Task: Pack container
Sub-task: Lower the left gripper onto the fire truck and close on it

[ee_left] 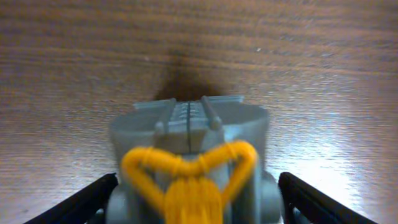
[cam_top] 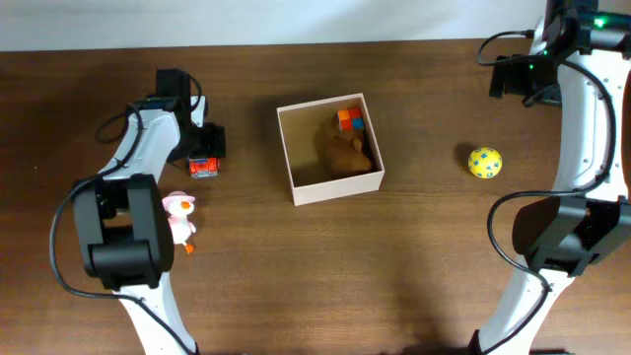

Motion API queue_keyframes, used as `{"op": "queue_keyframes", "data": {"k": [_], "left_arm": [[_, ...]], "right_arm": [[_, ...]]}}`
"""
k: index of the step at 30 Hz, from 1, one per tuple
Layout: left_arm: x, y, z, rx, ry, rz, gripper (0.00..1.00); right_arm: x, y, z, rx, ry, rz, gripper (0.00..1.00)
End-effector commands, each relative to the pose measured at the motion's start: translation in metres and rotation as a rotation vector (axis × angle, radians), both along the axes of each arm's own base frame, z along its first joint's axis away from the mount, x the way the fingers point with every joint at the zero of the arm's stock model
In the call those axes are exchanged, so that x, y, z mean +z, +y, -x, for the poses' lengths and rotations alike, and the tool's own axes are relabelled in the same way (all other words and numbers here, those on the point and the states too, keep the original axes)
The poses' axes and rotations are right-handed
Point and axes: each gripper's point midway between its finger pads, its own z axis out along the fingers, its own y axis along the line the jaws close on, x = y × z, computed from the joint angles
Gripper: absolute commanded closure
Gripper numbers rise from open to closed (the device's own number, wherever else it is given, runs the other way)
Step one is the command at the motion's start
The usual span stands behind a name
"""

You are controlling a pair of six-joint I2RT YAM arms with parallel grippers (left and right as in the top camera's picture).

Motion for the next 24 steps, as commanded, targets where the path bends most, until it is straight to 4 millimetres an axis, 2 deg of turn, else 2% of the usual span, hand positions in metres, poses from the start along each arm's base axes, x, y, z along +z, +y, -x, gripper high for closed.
{"op": "queue_keyframes", "data": {"k": [1, 14, 17, 24], "left_arm": [[-0.017, 0.002, 0.003, 0.034, 0.037, 0.005, 0.17], [-0.015, -0.008, -0.001, 0.023, 0.022, 0.064, 0.20], [-0.014, -0.008, -0.005, 0.026, 0.005, 0.065, 0.27], [-0.013, -0.008, -0.007, 0.052, -0.003, 0.071, 0.30]], "right_arm": [[0.010, -0.002, -0.002, -0.016, -0.028, 0.015, 0.01], [0.010, -0.002, -0.002, -0.016, -0.028, 0.015, 0.01], [0.010, -0.002, -0.002, -0.016, -0.027, 0.015, 0.01], [0.010, -0.002, -0.002, -0.016, -0.028, 0.015, 0.01]]}}
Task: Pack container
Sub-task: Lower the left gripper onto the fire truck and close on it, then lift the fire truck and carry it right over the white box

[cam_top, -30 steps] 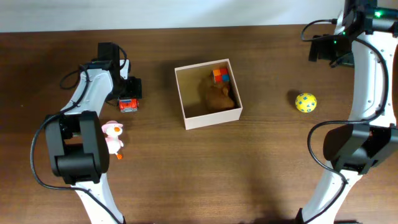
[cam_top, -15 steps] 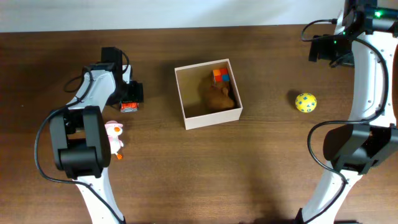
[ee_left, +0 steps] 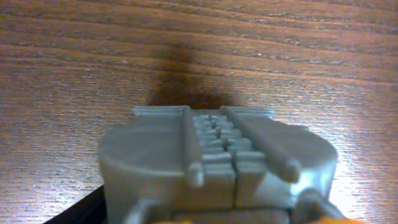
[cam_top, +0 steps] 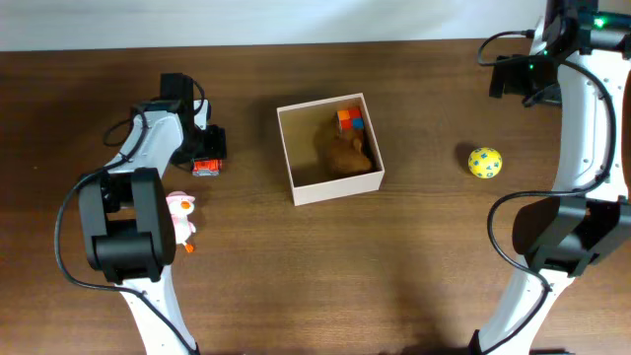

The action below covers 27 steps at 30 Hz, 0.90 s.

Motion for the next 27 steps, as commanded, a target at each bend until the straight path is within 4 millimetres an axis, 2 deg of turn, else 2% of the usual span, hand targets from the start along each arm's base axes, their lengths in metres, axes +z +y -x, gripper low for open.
{"op": "queue_keyframes", "data": {"k": [1, 9, 13, 16, 23, 27], "left_arm": [[0.001, -0.001, -0.002, 0.024, -0.005, 0.024, 0.32], [0.002, -0.001, -0.004, 0.024, -0.009, 0.024, 0.36], [0.013, 0.000, -0.014, 0.024, -0.042, 0.023, 0.37], [0.028, 0.000, -0.026, 0.023, -0.080, 0.022, 0.41], [0.068, -0.002, -0.043, 0.019, -0.125, 0.034, 0.42], [0.099, -0.018, -0.050, -0.004, -0.152, 0.127, 0.46]], "right_arm": [[0.010, -0.002, -0.002, -0.016, -0.028, 0.015, 0.01], [0.010, -0.002, -0.002, -0.016, -0.028, 0.015, 0.01], [0.010, -0.002, -0.002, -0.016, -0.028, 0.015, 0.01], [0.010, -0.002, -0.002, -0.016, -0.028, 0.015, 0.01], [0.010, -0.002, -0.002, -0.016, -0.028, 0.015, 0.01], [0.010, -0.002, -0.002, -0.016, -0.028, 0.015, 0.01]]}}
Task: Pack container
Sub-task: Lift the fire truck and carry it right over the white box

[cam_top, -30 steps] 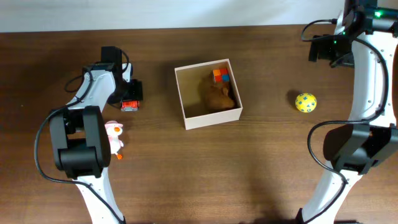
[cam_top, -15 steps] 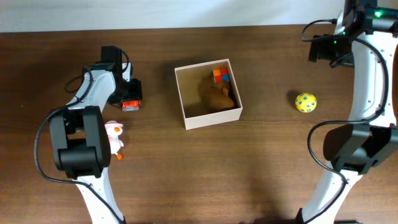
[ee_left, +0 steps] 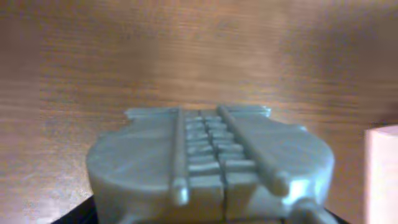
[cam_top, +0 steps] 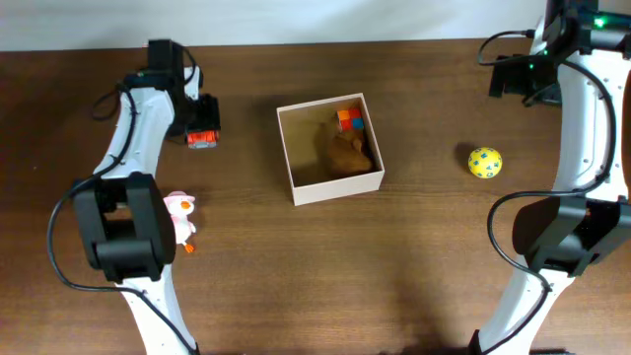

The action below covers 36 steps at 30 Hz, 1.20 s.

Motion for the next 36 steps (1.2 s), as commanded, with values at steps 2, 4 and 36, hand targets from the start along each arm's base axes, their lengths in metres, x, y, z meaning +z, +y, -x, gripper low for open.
{"op": "queue_keyframes", "data": {"k": [2, 4, 36], "left_arm": [[0.041, -0.021, -0.016, -0.016, -0.075, 0.129, 0.49], [0.054, -0.026, -0.022, 0.007, -0.097, 0.157, 0.51], [0.117, -0.190, -0.031, -0.109, -0.225, 0.390, 0.51]], "right_arm": [[0.010, -0.002, -0.002, -0.013, -0.028, 0.016, 0.01], [0.010, -0.002, -0.002, -0.013, -0.028, 0.016, 0.01], [0.010, -0.002, -0.002, -0.013, -0.028, 0.016, 0.01]]}}
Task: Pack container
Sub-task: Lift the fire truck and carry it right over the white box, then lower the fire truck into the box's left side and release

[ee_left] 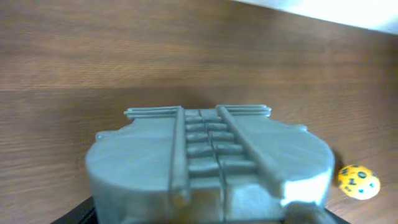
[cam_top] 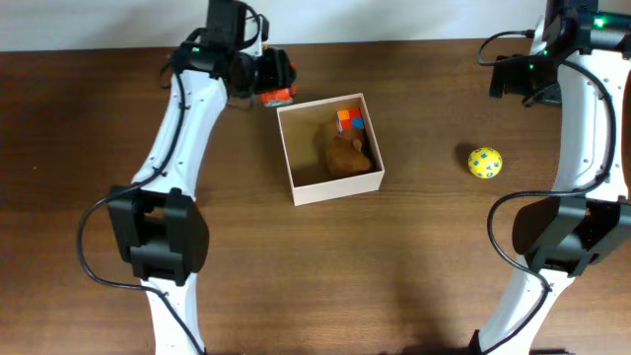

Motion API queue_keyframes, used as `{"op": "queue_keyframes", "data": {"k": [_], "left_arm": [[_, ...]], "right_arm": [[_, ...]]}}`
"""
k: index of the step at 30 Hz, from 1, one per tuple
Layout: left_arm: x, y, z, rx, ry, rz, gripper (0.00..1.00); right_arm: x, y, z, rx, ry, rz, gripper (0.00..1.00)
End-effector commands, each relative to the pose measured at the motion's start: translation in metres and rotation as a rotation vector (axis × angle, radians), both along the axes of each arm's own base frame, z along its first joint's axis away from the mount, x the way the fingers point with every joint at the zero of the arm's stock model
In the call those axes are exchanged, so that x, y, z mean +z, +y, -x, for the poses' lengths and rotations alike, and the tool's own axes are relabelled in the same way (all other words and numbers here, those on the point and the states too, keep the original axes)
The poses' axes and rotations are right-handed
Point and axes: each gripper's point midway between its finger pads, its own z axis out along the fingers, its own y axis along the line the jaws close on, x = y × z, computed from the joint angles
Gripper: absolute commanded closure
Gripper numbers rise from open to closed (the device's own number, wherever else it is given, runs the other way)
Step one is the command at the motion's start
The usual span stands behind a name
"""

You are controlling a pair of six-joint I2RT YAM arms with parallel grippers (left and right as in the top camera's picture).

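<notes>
My left gripper point(cam_top: 273, 79) is shut on a red and grey toy vehicle point(cam_top: 281, 95) and holds it just beyond the far left corner of the open white box point(cam_top: 288, 150). The toy's ribbed grey body point(ee_left: 211, 158) fills the left wrist view and hides the fingers. A brown plush point(cam_top: 345, 153) and a coloured cube point(cam_top: 350, 120) lie in the box. A yellow ball point(cam_top: 484, 162) sits on the table to the right of the box; the ball point(ee_left: 357, 182) also shows at the wrist view's right edge. My right gripper point(cam_top: 513, 77) hangs at the far right, its jaws unclear.
The wooden table point(cam_top: 414, 266) ends at a pale strip along the far edge point(cam_top: 394, 20). My left arm's links point(cam_top: 182, 138) stretch over the left side of the table. The right arm's base point(cam_top: 562, 237) stands at the right edge.
My left gripper has moved right and farther back with the toy vehicle, from well left of the box to its far left corner. The pink duck toy is now hidden under the arm.
At first my left gripper was round the toy vehicle on the table left of the box, a pink duck lying nearer the front. It then held the toy farther back, and now beside the box's far left corner. The right arm and ball stayed put.
</notes>
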Motion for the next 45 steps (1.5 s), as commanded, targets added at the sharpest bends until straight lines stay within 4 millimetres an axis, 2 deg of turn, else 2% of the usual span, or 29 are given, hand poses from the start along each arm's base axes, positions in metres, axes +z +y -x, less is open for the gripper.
{"op": "queue_keyframes", "data": {"k": [1, 7, 12, 18, 23, 31, 37, 45], "left_arm": [[0.015, -0.020, 0.000, -0.001, -0.022, 0.039, 0.51], [0.012, -0.047, 0.011, -0.030, -0.016, 0.022, 0.51], [0.004, -0.066, 0.032, -0.071, 0.036, -0.004, 0.51], [-0.015, -0.058, 0.052, -0.043, 0.115, -0.126, 0.51], [-0.022, -0.055, 0.056, -0.022, 0.139, -0.150, 0.57], [-0.061, -0.049, 0.069, 0.005, 0.251, -0.179, 0.57], [-0.085, -0.054, 0.073, -0.014, 0.312, -0.172, 0.57], [-0.099, -0.046, 0.070, 0.008, 0.319, -0.220, 0.57]], "right_arm": [[0.010, -0.002, -0.002, -0.013, -0.027, 0.017, 0.01], [0.010, -0.002, -0.002, -0.013, -0.027, 0.017, 0.01], [0.010, -0.002, -0.002, -0.013, -0.027, 0.016, 0.01], [0.010, -0.002, -0.002, -0.013, -0.027, 0.017, 0.01], [0.010, -0.002, -0.002, -0.013, -0.027, 0.017, 0.01], [0.010, -0.002, -0.002, -0.013, -0.027, 0.017, 0.01], [0.010, -0.002, -0.002, -0.013, -0.027, 0.017, 0.01], [0.010, -0.002, -0.002, -0.013, -0.027, 0.017, 0.01]]}}
